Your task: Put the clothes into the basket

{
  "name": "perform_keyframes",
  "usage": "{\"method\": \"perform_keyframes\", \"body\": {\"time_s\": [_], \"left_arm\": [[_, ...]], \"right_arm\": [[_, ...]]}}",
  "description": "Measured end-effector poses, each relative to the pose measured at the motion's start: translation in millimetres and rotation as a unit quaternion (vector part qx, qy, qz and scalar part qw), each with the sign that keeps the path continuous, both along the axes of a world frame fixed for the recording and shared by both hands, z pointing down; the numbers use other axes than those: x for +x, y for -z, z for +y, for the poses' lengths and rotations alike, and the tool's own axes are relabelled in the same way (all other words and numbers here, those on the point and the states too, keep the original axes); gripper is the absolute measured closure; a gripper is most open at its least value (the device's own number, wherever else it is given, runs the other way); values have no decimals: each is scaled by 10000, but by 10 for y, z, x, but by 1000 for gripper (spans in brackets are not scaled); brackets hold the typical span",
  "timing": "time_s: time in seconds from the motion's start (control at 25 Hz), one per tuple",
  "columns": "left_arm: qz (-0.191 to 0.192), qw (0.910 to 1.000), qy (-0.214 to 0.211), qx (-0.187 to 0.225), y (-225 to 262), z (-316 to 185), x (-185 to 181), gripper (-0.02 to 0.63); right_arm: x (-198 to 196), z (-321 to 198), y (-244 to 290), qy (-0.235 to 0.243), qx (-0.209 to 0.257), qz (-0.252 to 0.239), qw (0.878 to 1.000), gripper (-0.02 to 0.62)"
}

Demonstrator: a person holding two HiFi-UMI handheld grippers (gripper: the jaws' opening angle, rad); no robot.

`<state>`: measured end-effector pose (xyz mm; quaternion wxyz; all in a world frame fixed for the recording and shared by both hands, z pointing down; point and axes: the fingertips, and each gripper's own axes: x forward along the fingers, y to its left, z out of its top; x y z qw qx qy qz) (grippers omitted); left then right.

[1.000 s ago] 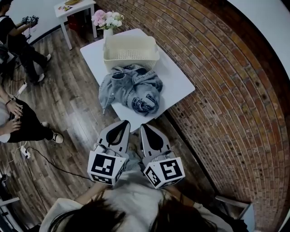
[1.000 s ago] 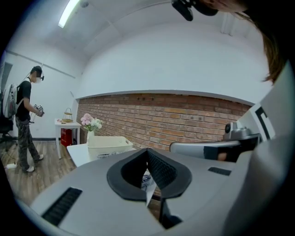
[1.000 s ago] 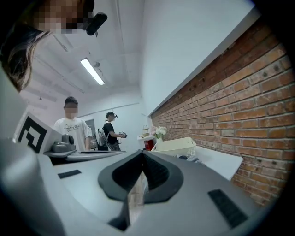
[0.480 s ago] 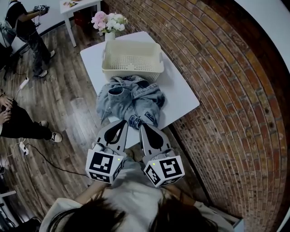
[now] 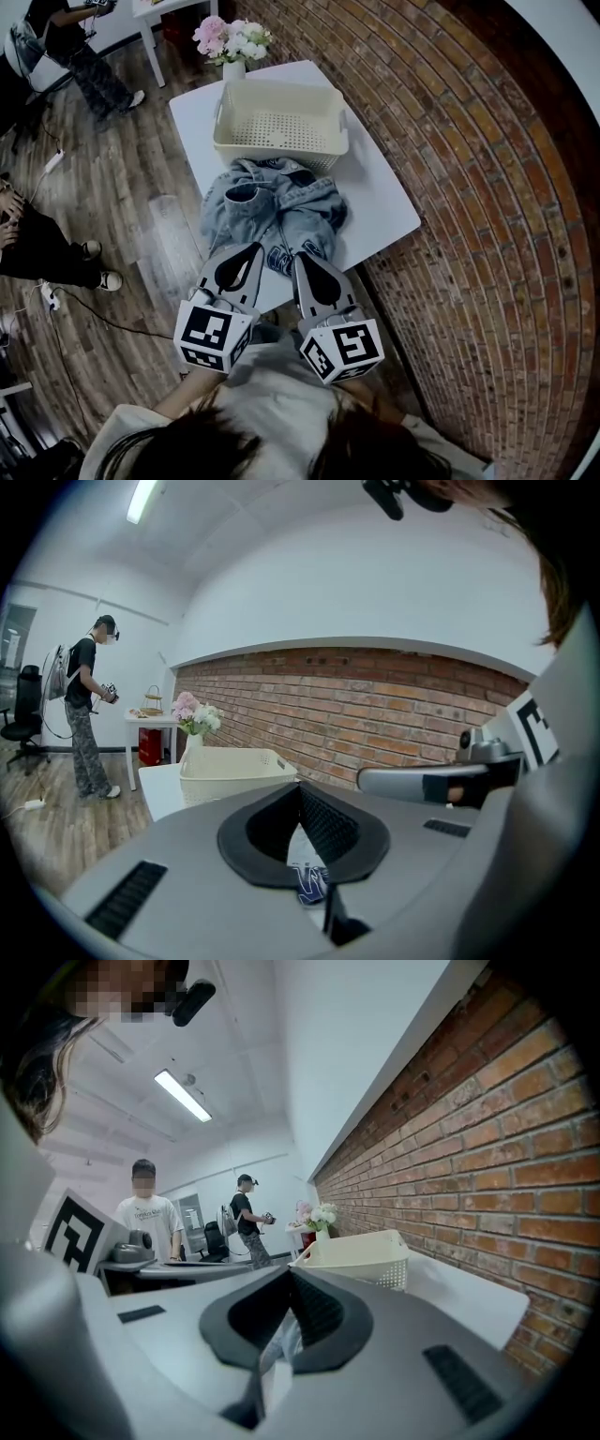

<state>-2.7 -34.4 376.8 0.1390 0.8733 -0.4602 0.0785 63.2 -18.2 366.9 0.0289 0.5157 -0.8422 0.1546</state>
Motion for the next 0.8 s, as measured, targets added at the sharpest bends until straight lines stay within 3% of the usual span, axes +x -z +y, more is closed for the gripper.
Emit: {"method": "perform_keyframes", "body": {"time_s": [0.8], "left_arm": [[-248,9976,13,-647,-574,-658,-577,594]], "right_arm": [[249,-472,-502,-439,-579,7,9974,589]]}}
